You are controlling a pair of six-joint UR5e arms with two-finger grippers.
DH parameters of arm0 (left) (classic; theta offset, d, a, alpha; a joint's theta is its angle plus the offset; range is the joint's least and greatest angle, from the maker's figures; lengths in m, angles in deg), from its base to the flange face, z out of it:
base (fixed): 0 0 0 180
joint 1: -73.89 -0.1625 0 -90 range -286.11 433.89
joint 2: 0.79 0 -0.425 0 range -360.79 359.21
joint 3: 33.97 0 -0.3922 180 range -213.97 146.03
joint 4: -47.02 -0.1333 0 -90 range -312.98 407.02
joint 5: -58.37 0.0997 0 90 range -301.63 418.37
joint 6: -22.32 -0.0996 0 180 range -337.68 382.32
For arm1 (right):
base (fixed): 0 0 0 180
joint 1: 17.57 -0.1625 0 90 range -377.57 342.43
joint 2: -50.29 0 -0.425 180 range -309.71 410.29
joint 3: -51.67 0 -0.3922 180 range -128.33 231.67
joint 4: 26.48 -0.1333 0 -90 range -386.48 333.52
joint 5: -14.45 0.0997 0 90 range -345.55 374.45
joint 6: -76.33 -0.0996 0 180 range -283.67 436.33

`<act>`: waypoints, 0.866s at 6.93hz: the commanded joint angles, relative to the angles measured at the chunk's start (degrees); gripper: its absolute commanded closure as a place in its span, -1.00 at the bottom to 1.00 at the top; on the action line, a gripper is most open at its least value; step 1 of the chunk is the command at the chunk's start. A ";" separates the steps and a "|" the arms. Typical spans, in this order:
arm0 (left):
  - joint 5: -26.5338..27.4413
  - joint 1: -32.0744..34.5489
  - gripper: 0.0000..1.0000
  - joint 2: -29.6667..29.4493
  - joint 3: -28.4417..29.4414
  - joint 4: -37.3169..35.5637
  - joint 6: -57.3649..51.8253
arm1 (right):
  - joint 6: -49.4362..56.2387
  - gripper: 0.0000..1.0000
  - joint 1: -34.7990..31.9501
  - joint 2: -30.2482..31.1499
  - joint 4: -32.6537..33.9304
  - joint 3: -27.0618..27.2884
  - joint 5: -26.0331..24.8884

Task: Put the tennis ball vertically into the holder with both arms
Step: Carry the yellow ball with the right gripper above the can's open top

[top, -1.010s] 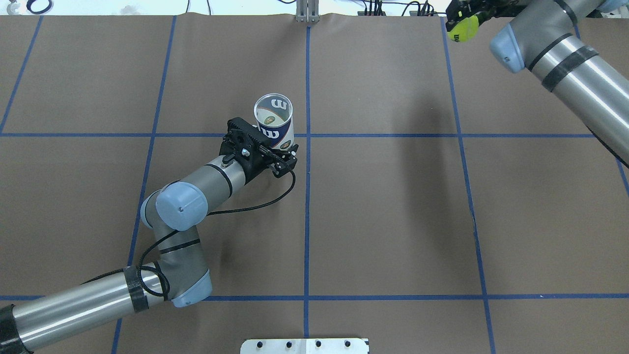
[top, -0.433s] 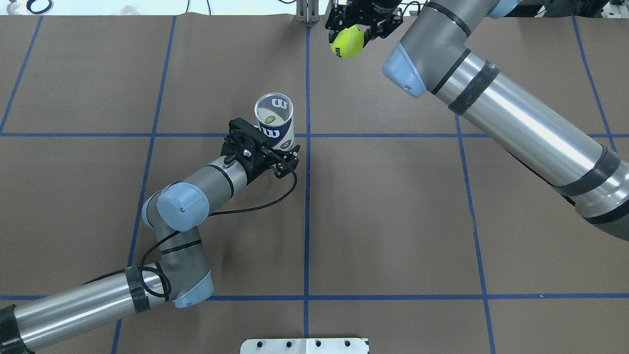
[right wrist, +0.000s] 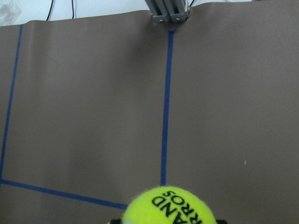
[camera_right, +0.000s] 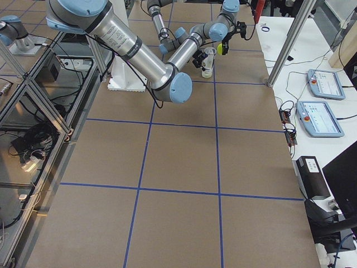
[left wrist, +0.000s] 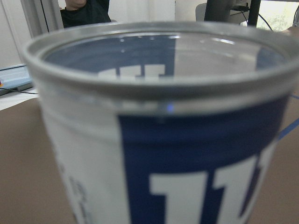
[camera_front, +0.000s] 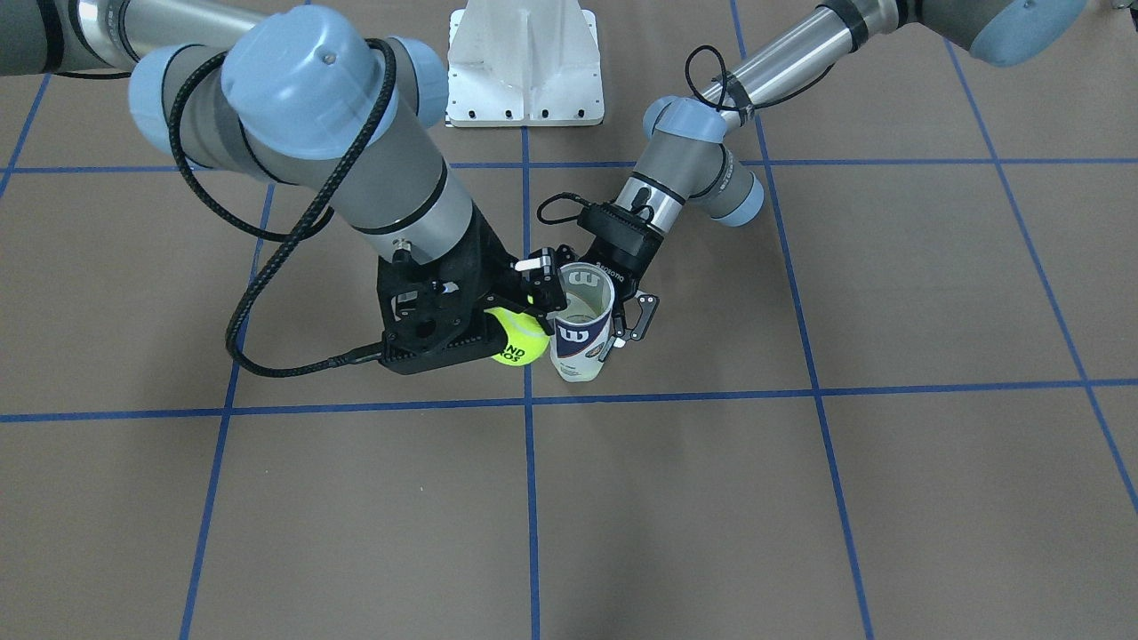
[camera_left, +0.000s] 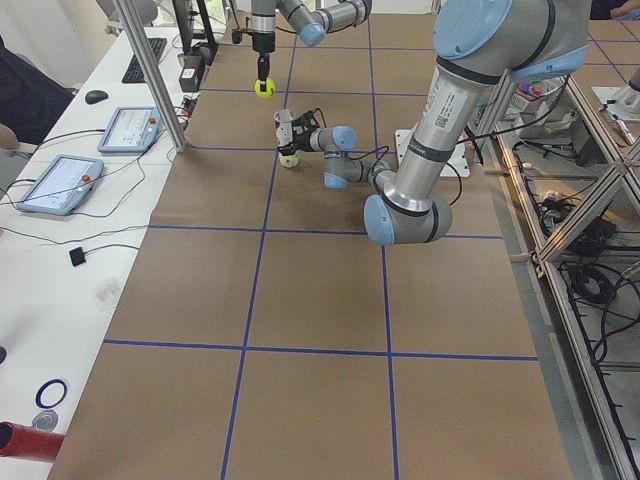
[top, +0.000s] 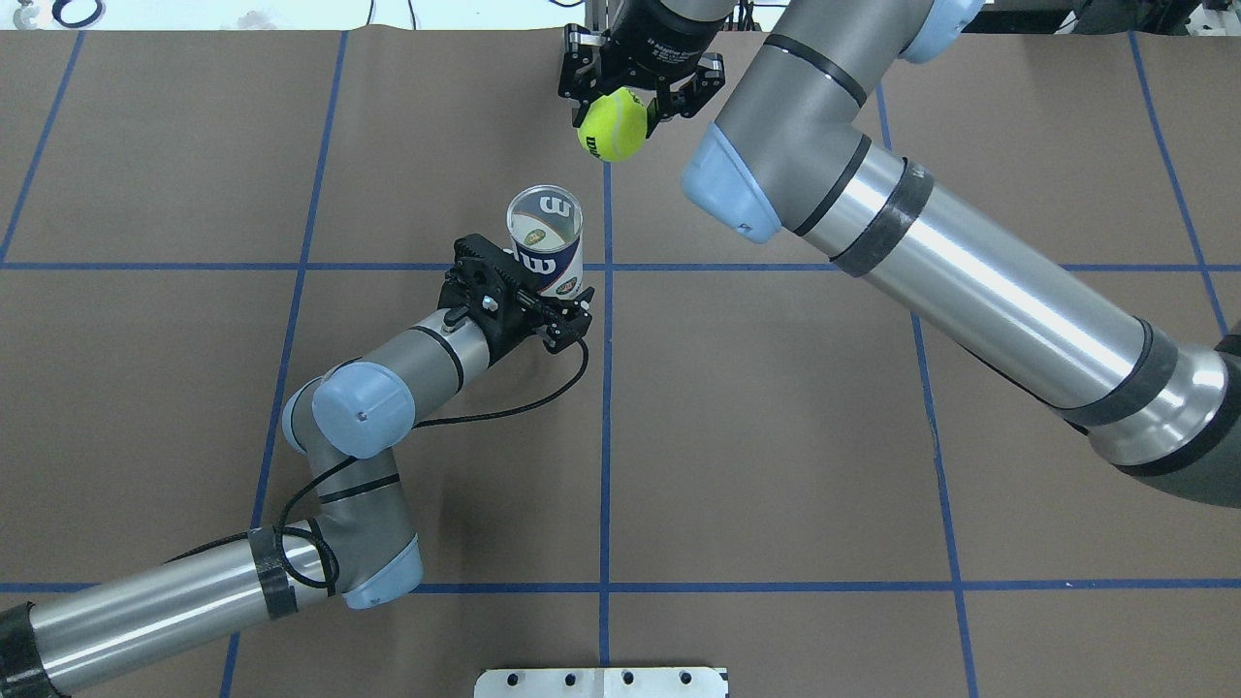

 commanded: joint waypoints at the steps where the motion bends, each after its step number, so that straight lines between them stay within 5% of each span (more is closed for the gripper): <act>1: 0.09 -0.11 -0.98 0.12 0.04 0.00 0.00 | -0.33 1.00 4.25 -0.63 2.54 1.29 -3.87; 6: 0.18 -0.11 -0.98 0.73 0.04 0.09 0.00 | -1.39 1.00 5.94 -2.48 3.16 1.21 -5.11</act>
